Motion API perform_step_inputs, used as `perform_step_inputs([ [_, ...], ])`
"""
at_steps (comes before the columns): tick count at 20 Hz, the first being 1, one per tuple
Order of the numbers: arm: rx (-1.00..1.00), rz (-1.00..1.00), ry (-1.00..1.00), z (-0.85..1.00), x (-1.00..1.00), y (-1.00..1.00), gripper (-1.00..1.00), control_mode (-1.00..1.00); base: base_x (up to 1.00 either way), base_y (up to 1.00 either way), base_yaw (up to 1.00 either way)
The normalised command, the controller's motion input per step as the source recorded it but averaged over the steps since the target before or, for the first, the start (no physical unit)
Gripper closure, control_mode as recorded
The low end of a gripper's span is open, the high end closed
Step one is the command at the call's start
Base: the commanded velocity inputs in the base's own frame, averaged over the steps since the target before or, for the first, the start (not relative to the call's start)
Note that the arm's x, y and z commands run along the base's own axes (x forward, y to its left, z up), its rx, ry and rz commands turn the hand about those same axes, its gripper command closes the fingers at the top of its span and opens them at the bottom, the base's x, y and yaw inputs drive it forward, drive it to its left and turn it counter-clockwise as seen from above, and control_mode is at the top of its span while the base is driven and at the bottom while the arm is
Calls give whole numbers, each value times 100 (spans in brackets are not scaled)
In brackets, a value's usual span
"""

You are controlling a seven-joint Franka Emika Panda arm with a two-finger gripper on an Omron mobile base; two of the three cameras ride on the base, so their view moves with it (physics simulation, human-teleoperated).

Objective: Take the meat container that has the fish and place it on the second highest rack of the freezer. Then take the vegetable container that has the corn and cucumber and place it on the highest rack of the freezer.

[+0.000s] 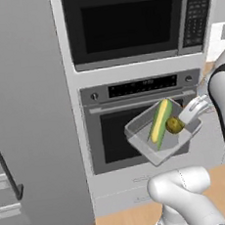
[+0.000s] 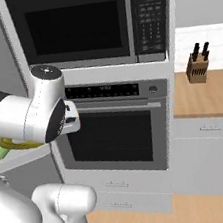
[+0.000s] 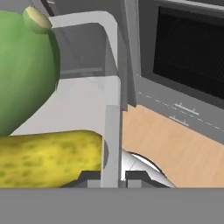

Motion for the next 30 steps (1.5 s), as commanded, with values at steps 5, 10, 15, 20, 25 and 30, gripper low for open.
perform_step_inputs([
  [5, 0, 0, 0, 0, 0, 0, 100, 100, -2, 100, -7],
  [10, 0, 0, 0, 0, 0, 0, 100, 100, 0, 100, -7],
  [15, 0, 0, 0, 0, 0, 0, 100, 100, 0, 91, -9],
  [20, 0, 0, 0, 0, 0, 0, 100, 100, 0, 86, -10],
  [25, 0, 0, 0, 0, 0, 0, 100, 100, 6, 65, -11],
  [30, 0, 0, 0, 0, 0, 0, 100, 100, 30, 20, -8],
])
